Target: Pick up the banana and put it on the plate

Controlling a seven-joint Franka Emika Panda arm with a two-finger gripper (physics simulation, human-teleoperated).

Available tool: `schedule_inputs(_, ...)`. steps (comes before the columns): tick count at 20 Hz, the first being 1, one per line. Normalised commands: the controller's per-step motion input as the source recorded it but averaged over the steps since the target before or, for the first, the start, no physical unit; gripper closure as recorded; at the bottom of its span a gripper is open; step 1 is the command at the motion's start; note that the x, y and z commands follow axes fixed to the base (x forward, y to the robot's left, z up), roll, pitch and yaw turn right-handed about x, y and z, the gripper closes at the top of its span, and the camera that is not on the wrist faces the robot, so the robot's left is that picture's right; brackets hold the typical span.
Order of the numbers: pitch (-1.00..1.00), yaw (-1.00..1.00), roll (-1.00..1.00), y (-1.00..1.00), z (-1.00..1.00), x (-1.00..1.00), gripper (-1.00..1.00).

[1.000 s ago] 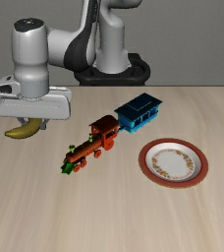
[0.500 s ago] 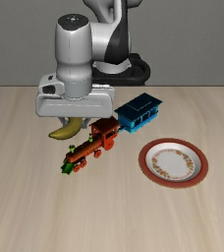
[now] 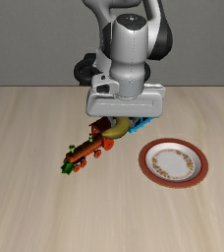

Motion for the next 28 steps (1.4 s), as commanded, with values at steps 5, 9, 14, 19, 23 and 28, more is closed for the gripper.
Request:
schedule_inputs(5,0.0,0.0,0.0,1.0,0.0,0.0,1.0)
schedule_inputs(9,0.0,0.0,0.0,1.0,0.0,0.0,1.0)
schedule_inputs(14,0.0,0.0,0.0,0.8,0.0,-0.2,1.0)
schedule_inputs(19,0.0,0.0,0.0,0.0,-0.6,-0.4,1.0)
schedule_inputs(23,0.0,0.0,0.0,0.0,-1.0,0.0,1.0)
schedule_inputs(28,0.0,0.0,0.0,0.0,-0.8,0.0,-1.0)
